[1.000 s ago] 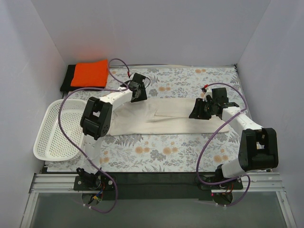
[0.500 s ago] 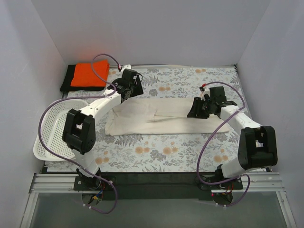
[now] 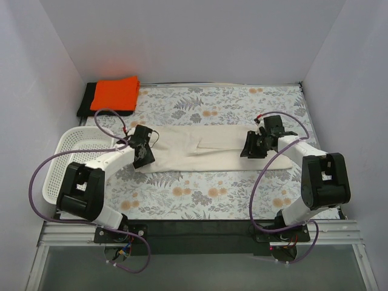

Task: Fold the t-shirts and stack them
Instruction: Fold the tshirt

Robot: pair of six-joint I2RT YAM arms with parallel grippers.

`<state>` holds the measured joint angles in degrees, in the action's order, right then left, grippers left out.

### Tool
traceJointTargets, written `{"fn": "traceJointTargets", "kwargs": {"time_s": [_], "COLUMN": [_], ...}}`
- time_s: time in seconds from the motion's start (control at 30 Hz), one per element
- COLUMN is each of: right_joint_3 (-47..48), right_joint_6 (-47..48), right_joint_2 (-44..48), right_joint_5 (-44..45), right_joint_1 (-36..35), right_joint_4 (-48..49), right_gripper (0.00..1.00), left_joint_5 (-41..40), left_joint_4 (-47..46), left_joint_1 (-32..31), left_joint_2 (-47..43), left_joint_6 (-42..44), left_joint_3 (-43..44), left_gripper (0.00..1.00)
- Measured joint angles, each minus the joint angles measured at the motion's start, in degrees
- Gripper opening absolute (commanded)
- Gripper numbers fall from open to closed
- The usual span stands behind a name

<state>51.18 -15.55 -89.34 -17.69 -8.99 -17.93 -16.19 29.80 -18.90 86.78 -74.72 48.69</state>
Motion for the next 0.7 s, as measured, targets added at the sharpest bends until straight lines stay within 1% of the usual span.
{"fn": "traceJointTargets", "kwargs": {"time_s": [0.17, 0.3, 0.4, 0.47, 0.5, 0.53, 0.6, 0.63, 0.7], "right_joint_3": [-2.62, -4.5, -5.7, -6.01, -6.01, -6.01, -5.97, -5.92, -5.44], "right_joint_6": [-0.85, -2.47, -3.61, -3.82, -3.8, -3.61, -2.86, -2.29, -1.29], "right_joint_2": [-0.33, 0.24, 1.53, 2.23, 2.54, 2.8, 3.69, 4.35, 5.84], "right_joint_5": [3.48, 4.68, 5.49, 6.54, 7.28, 7.93, 9.79, 10.54, 11.78], "right_joint_1": [1.73, 4.85, 6.47, 6.93, 6.95, 6.93, 6.51, 6.14, 5.35], "right_joint_4": [-0.35, -0.07, -0.02, -0.59, -1.11, -1.64, -3.28, -4.2, -6.12], "right_gripper": [0.41, 0.41, 0.41, 0.41, 0.41, 0.41, 0.42, 0.42, 0.42], "left_joint_5": [0.63, 1.55, 2.49, 3.17, 3.37, 3.56, 3.72, 3.69, 3.52], "left_joint_4": [-0.11, -0.94, -1.57, -1.6, -1.51, -1.49, -1.31, -0.9, -0.39], "left_joint_1": [1.55, 3.8, 5.7, 6.6, 6.73, 6.84, 6.95, 7.04, 6.97], "left_joint_2": [-2.34, -2.69, -2.69, -2.16, -1.62, -0.61, 1.73, 2.86, 4.0], "left_joint_6": [-2.1, -3.63, -3.91, -3.85, -3.65, -3.45, -3.15, -3.02, -2.6], "left_joint_3": [-4.87, -5.35, -5.38, -4.81, -4.2, -3.19, -0.48, 1.16, 4.39], "left_gripper": [0.33, 0.31, 0.31, 0.35, 0.4, 0.42, 0.47, 0.52, 0.55]}}
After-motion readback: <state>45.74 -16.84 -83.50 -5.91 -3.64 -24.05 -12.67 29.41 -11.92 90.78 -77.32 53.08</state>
